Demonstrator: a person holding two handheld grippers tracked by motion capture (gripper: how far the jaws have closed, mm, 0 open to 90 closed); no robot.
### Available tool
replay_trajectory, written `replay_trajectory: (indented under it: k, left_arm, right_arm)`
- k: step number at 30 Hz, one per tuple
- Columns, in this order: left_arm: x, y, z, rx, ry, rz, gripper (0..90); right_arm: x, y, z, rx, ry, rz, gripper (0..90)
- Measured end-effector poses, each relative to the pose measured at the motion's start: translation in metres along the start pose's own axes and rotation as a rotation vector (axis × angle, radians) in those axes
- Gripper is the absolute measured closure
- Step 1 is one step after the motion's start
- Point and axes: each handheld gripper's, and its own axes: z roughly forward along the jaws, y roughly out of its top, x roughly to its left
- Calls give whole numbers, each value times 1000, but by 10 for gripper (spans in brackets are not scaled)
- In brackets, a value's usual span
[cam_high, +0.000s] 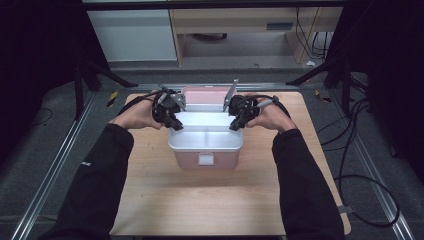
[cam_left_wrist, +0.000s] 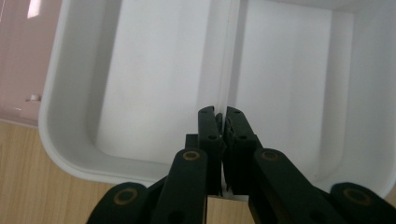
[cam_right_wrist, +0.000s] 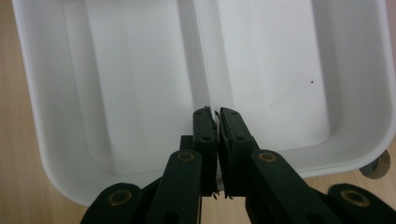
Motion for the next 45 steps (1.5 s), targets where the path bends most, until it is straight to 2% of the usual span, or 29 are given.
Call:
replay_trajectory:
  k: [4, 5, 7, 9, 11, 12, 13, 14, 15, 16, 18, 19, 20, 21, 22, 23, 24, 26, 27, 28, 30, 31, 35, 39, 40, 41, 42, 44, 45]
  left_arm:
    - [-24, 7, -15, 11, 6, 28, 870]
    - [-24, 7, -15, 11, 6, 28, 871]
    - [-40, 11, -22, 24, 14, 38, 871]
    - [-45, 12, -24, 25, 15, 43, 871]
    - [-58, 12, -29, 20, 12, 54, 872]
    - [-69, 12, -30, 19, 14, 68, 874]
    - [-69, 12, -30, 19, 14, 68, 876]
    - [-77, 11, -30, 24, 11, 76, 876]
    - [-85, 11, -31, 29, 14, 87, 878]
    - [-90, 11, -31, 35, 16, 87, 878]
    - [-106, 9, -32, 41, 20, 99, 879]
    - [-111, 8, -32, 41, 21, 97, 877]
    - [-117, 6, -32, 37, 23, 99, 876]
    - [-129, 1, -33, 25, 17, 94, 873]
    - [-134, -2, -32, 22, 5, 86, 875]
    - [-134, -2, -32, 22, 5, 86, 874]
    - [-143, -6, -30, 14, 6, 79, 874]
    - [-151, -10, -27, 14, 0, 73, 870]
    - [-163, -13, -22, 22, 0, 70, 872]
    - [-163, -13, -22, 22, 0, 70, 873]
    - [-173, -15, -14, 38, -2, 70, 875]
    - [-177, -17, -10, 40, 3, 68, 877]
    - [-186, -23, 5, 35, -20, 55, 881]
    - [-186, -31, 23, 29, -43, 41, 877]
    - [-186, -33, 28, 26, -46, 36, 876]
    - [-186, -34, 32, 25, -50, 33, 876]
    - [-185, -36, 44, 28, -61, 32, 877]
    - [-185, -37, 49, 34, -60, 37, 876]
    - [-183, -39, 60, 41, -72, 30, 876]
  right_arm:
    - [22, 2, -18, 10, -10, -22, 869]
    - [27, 3, -22, 14, -13, -29, 869]
    - [38, 3, -29, 22, -20, -36, 871]
    - [44, 3, -32, 22, -24, -36, 872]
    - [57, 1, -38, 15, -24, -35, 873]
    - [68, -2, -41, 4, -20, -33, 873]
    - [68, -2, -41, 4, -20, -33, 873]
    - [74, -3, -43, 2, -24, -38, 874]
    - [90, -5, -44, -4, -23, -40, 875]
    - [90, -5, -44, -4, -23, -40, 875]
    - [105, -6, -44, -2, -26, -47, 877]
    - [119, -7, -44, 3, -29, -61, 884]
    - [126, -7, -44, 1, -33, -67, 886]
    - [133, -9, -44, -9, -30, -69, 888]
    - [138, -10, -43, -18, -15, -73, 888]
    - [138, -10, -43, -18, -15, -73, 888]
    - [144, -12, -43, -30, -14, -74, 887]
    - [160, -17, -38, -49, 9, -61, 886]
    - [166, -19, -34, -48, 14, -40, 879]
    - [166, -19, -34, -48, 14, -40, 879]
    - [174, -21, -27, -34, 15, -18, 874]
    - [180, -22, -20, -23, 18, -23, 873]
    - [185, -26, -10, -15, 21, -30, 871]
    - [189, -32, 7, -7, 43, -33, 875]
    - [189, -36, 16, -4, 55, -31, 876]
    - [189, -36, 16, -4, 55, -31, 876]
    - [188, -40, 25, 1, 63, -31, 876]
    - [188, -42, 28, 4, 65, -31, 876]
    - [187, -46, 40, 11, 73, -26, 877]
